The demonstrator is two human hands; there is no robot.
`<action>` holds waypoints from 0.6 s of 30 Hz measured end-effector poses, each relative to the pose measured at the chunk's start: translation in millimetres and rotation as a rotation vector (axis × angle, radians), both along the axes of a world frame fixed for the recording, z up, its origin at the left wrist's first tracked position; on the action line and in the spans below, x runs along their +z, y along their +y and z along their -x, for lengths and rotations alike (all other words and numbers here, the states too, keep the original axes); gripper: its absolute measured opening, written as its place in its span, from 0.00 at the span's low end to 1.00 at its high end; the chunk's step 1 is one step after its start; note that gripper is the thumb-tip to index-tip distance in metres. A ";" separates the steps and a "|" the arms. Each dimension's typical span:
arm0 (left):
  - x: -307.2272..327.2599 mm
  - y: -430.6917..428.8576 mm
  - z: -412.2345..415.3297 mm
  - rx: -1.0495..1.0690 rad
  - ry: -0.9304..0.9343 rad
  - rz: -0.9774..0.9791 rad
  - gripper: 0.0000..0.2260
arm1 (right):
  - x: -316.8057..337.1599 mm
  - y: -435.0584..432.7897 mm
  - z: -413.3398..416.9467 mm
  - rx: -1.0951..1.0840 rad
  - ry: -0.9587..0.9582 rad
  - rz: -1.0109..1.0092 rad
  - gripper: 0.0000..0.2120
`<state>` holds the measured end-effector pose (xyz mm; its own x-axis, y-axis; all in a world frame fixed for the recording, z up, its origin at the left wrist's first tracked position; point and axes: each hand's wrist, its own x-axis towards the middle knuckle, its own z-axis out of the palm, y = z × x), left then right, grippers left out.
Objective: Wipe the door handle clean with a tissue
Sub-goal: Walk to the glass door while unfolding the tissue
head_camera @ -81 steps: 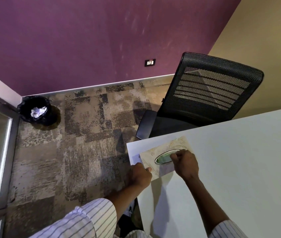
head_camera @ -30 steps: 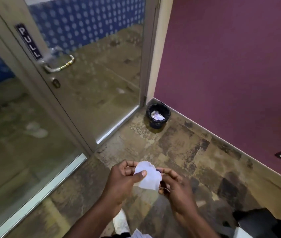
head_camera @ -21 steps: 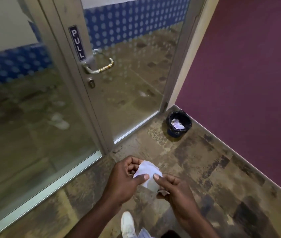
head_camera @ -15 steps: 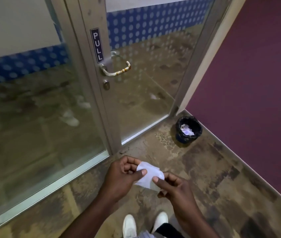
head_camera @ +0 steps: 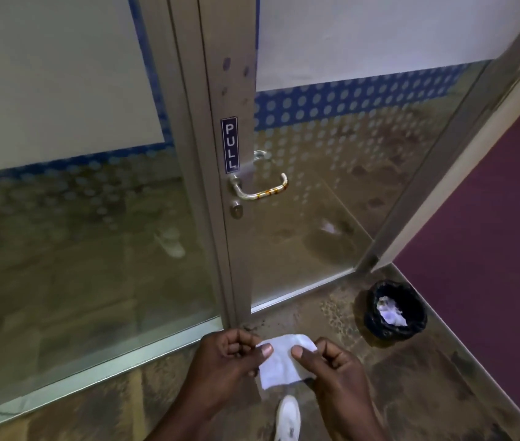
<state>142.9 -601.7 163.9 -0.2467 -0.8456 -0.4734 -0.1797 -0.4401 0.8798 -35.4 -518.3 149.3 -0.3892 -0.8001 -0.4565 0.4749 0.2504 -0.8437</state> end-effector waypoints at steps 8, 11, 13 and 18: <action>15.9 -52.0 59.4 0.139 -0.129 0.158 0.06 | 9.2 -81.4 71.2 0.151 0.015 0.080 0.21; 19.1 -70.5 75.3 0.198 -0.193 0.217 0.06 | 7.9 -111.3 94.8 0.189 0.113 0.079 0.14; 20.8 -83.9 80.2 0.243 -0.284 0.299 0.07 | 9.5 -133.8 107.4 0.126 0.147 0.055 0.06; 29.4 -120.2 73.5 0.180 -0.711 0.803 0.07 | 18.3 -198.8 132.2 -0.088 0.370 0.106 0.04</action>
